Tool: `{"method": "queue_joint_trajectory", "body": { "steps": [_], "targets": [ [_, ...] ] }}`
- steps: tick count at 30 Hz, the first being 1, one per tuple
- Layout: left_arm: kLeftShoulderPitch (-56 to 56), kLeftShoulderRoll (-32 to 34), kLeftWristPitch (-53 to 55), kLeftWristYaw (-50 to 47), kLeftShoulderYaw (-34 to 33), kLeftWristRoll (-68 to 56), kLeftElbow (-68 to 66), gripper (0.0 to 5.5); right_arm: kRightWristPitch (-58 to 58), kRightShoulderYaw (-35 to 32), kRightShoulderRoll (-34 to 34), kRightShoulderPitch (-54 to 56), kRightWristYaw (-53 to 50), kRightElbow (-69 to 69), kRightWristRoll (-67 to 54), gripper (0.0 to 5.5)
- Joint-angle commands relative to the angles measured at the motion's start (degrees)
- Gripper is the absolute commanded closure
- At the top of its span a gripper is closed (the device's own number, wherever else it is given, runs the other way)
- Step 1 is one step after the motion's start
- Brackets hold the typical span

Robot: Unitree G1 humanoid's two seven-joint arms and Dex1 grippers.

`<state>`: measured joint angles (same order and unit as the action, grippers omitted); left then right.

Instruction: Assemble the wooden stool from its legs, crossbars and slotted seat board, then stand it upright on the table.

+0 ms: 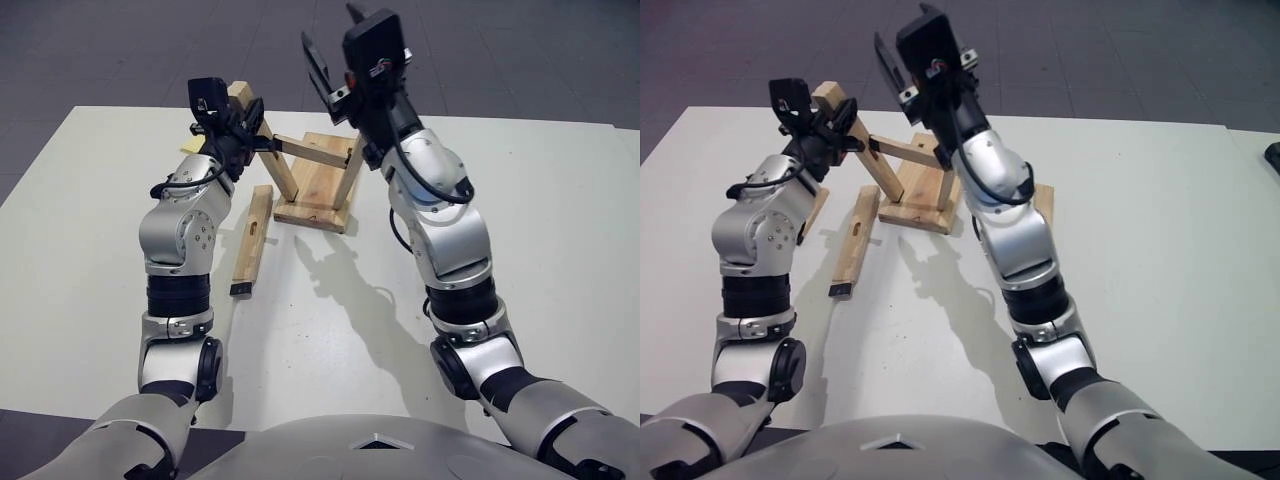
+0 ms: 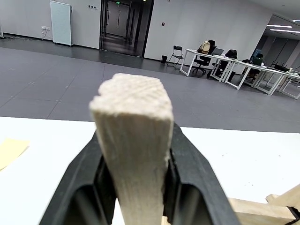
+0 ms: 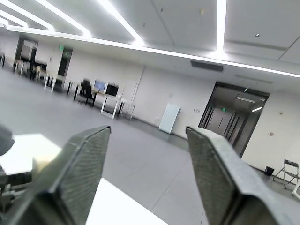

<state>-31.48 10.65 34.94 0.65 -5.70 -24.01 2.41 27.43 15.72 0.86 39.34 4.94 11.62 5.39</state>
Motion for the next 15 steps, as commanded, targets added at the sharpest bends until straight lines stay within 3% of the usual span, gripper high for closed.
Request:
{"method": "queue_joint_trajectory", "body": {
  "steps": [1,7,15],
  "targets": [
    [8.3,-2.9,8.4,-2.1,3.0,2.2,-5.8,4.46,2.0,4.6,-2.3,1.6,-1.6,-6.7,4.5,3.21],
    [8.8,-3.1,9.1,-1.7,3.9,2.8,-4.6,4.46,10.6,10.5,-4.3,5.0,-2.0,-20.1,11.7,4.24],
    [6.8,-2.8,8.9,-1.0,3.5,2.8,-5.1,4.46,23.0,7.8,-6.0,4.1,8.6,-28.4,5.7,5.50]
  ]
}}
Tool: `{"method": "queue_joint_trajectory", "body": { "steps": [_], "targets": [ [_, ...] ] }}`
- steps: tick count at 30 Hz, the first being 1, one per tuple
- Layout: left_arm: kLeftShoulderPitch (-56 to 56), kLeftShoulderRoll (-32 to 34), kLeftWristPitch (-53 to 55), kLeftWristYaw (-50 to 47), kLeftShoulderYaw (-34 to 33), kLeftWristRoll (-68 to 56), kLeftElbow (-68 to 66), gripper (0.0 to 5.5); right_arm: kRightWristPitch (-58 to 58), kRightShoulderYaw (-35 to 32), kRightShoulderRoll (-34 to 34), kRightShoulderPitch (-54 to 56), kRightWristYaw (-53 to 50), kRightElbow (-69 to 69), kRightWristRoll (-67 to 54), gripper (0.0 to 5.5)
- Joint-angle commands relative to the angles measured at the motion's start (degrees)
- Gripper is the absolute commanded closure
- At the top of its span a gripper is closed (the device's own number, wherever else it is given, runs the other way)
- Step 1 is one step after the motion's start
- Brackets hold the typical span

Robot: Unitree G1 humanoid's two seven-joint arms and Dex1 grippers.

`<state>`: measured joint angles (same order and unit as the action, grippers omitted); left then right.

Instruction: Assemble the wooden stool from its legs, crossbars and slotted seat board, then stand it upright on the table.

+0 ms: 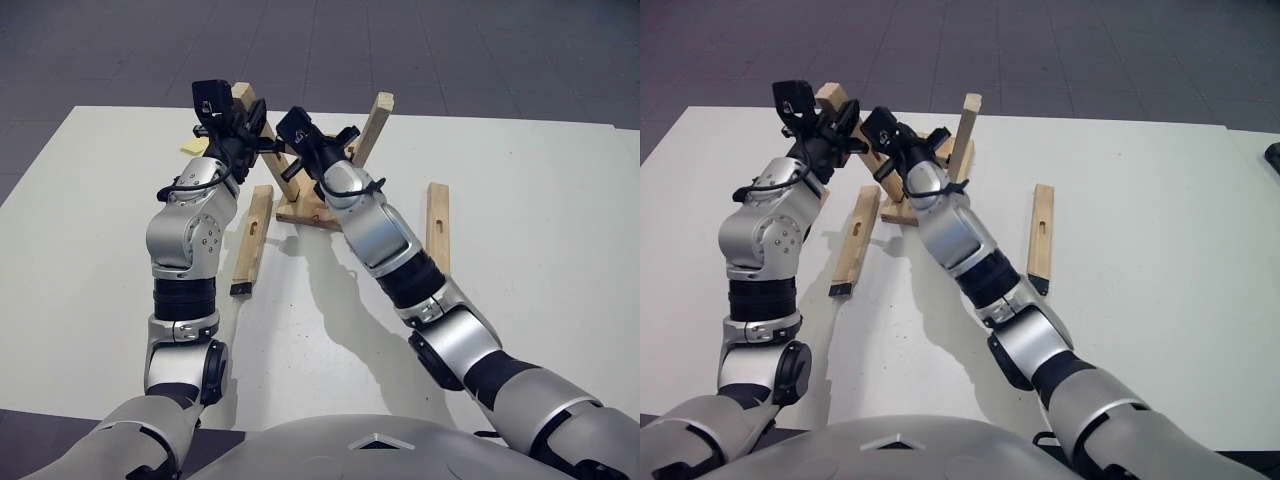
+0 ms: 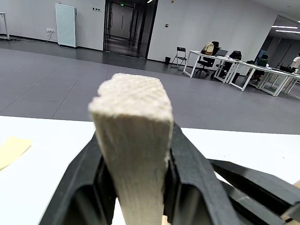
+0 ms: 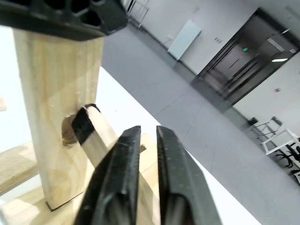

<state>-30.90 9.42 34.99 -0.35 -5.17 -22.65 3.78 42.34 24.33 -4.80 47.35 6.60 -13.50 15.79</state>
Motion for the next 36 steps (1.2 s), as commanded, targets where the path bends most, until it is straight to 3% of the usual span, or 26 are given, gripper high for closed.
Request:
{"method": "queue_joint_trajectory", "body": {
  "steps": [1,8,11,13,16,19,23,25,31,32,36],
  "targets": [
    [5.8,-1.6,8.7,0.1,3.0,1.5,-6.9,4.46,9.2,-1.2,-0.4,-4.4,7.9,-3.1,-5.3,5.50],
    [2.1,-2.1,6.6,0.8,3.2,2.5,-10.9,4.46,19.8,-6.1,-1.4,-6.6,12.1,-2.8,-11.0,5.50],
    [1.7,-2.1,6.5,1.8,4.3,3.0,-11.5,4.46,18.3,-7.3,-1.2,-5.6,10.5,-5.0,-10.3,5.50],
    [2.7,-1.7,6.9,2.8,5.8,3.7,-10.9,4.46,14.7,-7.2,-1.0,-4.9,8.9,-5.7,-9.3,5.50],
    [5.1,-1.1,7.6,4.2,8.4,4.8,-9.7,4.46,-0.9,-5.8,1.5,-5.2,4.6,-0.2,-5.5,5.50],
    [6.7,-0.3,7.9,5.2,10.6,5.9,-9.1,4.46,-8.4,-12.5,3.9,-6.3,1.8,14.2,-6.4,5.50],
    [7.2,0.2,8.0,6.0,11.8,6.3,-8.5,4.46,-13.3,-28.2,4.0,-3.4,-2.9,32.7,-13.7,4.88],
    [7.5,0.3,8.1,5.9,12.0,6.3,-8.1,4.46,-13.1,-34.0,4.9,-1.8,-6.0,35.3,-15.4,4.60],
    [7.6,1.4,9.7,9.1,12.8,2.7,0.0,4.46,-15.1,-36.2,11.5,-8.7,-8.8,30.7,-10.5,3.61],
    [7.7,1.8,8.6,10.5,12.9,1.8,2.1,4.09,-15.3,-36.8,11.9,-10.2,-8.9,30.3,-10.5,3.46],
    [8.2,1.9,2.4,16.5,11.1,-1.3,7.8,3.46,-17.0,-37.0,12.7,-14.7,-9.3,29.0,-10.6,2.83]
  ]
}}
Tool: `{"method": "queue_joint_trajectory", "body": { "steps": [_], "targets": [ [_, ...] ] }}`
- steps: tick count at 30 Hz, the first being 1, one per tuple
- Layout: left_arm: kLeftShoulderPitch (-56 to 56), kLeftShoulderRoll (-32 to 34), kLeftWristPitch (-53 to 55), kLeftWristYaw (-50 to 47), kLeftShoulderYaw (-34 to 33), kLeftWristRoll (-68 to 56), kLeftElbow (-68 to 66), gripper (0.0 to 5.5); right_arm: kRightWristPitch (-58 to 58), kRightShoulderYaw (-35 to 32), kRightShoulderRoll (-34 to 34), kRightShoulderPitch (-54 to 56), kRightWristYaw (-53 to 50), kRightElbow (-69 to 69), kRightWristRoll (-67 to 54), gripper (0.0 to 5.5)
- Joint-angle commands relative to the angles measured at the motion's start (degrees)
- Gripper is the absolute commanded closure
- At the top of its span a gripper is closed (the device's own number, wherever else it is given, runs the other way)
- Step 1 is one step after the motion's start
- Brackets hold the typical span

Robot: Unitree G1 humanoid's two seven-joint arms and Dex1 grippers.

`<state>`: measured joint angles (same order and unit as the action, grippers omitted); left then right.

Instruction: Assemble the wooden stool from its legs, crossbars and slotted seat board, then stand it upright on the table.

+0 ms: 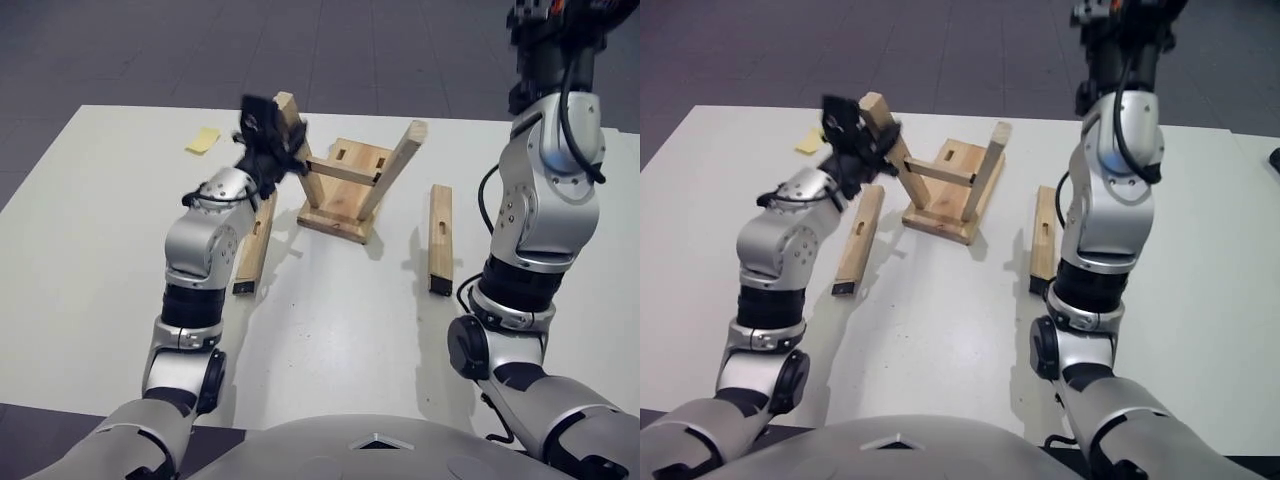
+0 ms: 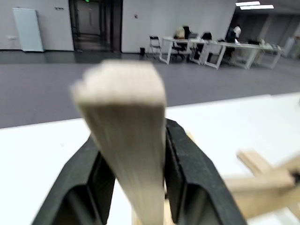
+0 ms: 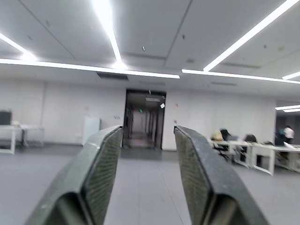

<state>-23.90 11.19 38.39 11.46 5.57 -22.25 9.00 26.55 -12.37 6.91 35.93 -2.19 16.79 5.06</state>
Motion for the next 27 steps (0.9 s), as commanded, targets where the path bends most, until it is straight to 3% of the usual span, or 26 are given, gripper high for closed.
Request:
{"method": "queue_joint_trajectory", "body": {
  "steps": [1,8,16,19,21,25,27],
  "targets": [
    [1.2,-0.1,-2.2,5.6,-0.2,-2.1,2.9,3.26,-1.6,-0.2,1.1,-3.9,-0.7,-1.7,0.2,2.65],
    [-0.1,-2.8,-11.2,8.7,-3.8,-3.2,3.5,1.96,-3.5,-0.1,1.9,-6.1,-1.6,-4.8,0.1,1.41],
    [-0.8,-7.0,-13.9,10.2,-6.3,-10.8,9.4,0.59,-3.6,-1.4,3.6,-7.2,-4.0,-10.9,1.0,0.12],
    [-0.1,-6.5,-14.6,9.5,-5.6,-8.6,8.0,0.12,-3.5,-0.7,4.0,-6.8,-4.9,-13.0,1.8,0.10],
    [-0.8,-6.8,-15.0,8.4,-6.8,-8.4,7.5,0.12,-4.0,-0.6,4.4,-6.2,-5.6,-14.1,2.3,0.10],
    [-6.5,-8.8,-17.1,-2.0,-17.5,-11.5,3.8,0.12,-3.5,-1.7,6.5,-7.4,-10.1,-16.3,6.0,0.10],
    [-7.7,-6.2,-18.2,-8.6,-23.6,-9.3,-0.3,0.12,-0.3,-5.0,7.2,-9.2,-12.9,-17.5,6.5,0.10]
  ]
}}
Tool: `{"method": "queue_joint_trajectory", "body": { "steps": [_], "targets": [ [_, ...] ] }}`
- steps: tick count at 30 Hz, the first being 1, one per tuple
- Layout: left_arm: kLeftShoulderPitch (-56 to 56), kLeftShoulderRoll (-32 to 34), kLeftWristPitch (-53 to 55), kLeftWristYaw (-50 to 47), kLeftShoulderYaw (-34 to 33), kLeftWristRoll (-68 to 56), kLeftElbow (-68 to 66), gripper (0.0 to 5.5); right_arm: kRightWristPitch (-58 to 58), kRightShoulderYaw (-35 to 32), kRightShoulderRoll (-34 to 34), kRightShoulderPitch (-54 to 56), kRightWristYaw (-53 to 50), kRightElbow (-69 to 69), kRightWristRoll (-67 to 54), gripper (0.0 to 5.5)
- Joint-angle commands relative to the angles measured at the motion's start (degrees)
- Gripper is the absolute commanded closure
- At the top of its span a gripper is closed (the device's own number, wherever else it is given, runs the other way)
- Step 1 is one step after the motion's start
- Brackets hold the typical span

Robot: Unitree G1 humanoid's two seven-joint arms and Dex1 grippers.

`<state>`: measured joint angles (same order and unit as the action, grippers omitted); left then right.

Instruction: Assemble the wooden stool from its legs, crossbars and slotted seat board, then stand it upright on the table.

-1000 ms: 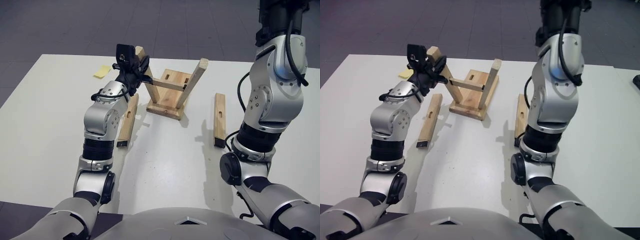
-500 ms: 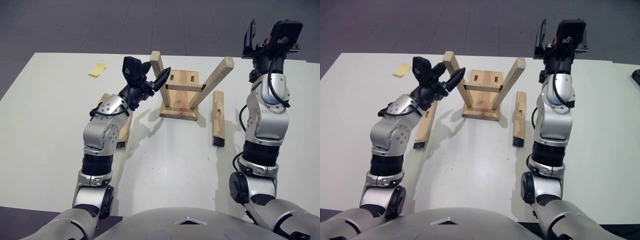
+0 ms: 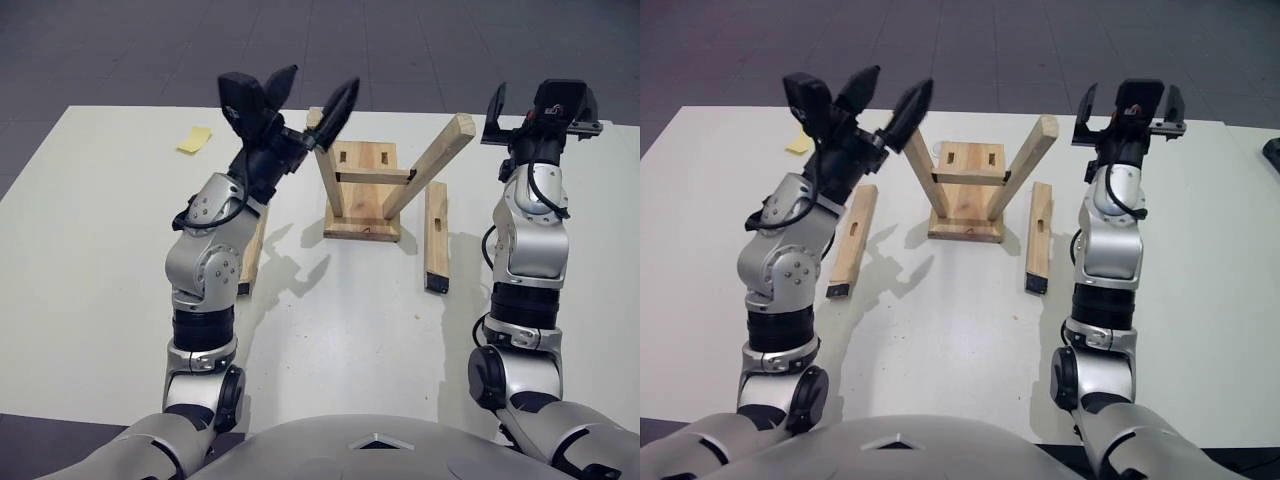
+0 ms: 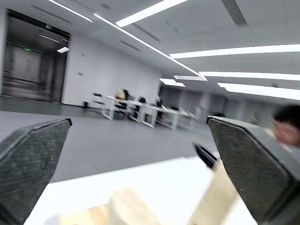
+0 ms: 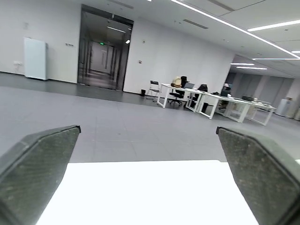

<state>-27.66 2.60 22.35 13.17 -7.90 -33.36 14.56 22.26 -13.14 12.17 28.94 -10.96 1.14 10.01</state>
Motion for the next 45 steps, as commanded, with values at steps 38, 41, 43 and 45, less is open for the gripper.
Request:
{"method": "queue_joint_trajectory", "body": {
  "steps": [38,41,43,45],
  "targets": [
    [-26.3,1.2,-5.8,-16.8,-7.2,17.2,-21.0,0.12,0.8,2.0,-4.3,-6.6,-4.6,0.7,2.6,0.10],
    [-21.4,0.6,-0.1,-14.1,-0.8,18.9,-18.1,0.12,1.0,1.1,-4.5,-7.2,-5.2,0.8,2.2,0.10],
    [-14.1,0.5,7.3,-12.5,5.8,21.3,-19.3,0.12,1.5,0.8,-4.9,-7.4,-5.3,0.7,1.8,0.10],
    [-6.5,0.7,11.3,-10.6,11.7,23.4,-20.6,0.12,1.8,1.1,-5.0,-7.3,-4.9,0.4,1.4,0.10]
  ]
}}
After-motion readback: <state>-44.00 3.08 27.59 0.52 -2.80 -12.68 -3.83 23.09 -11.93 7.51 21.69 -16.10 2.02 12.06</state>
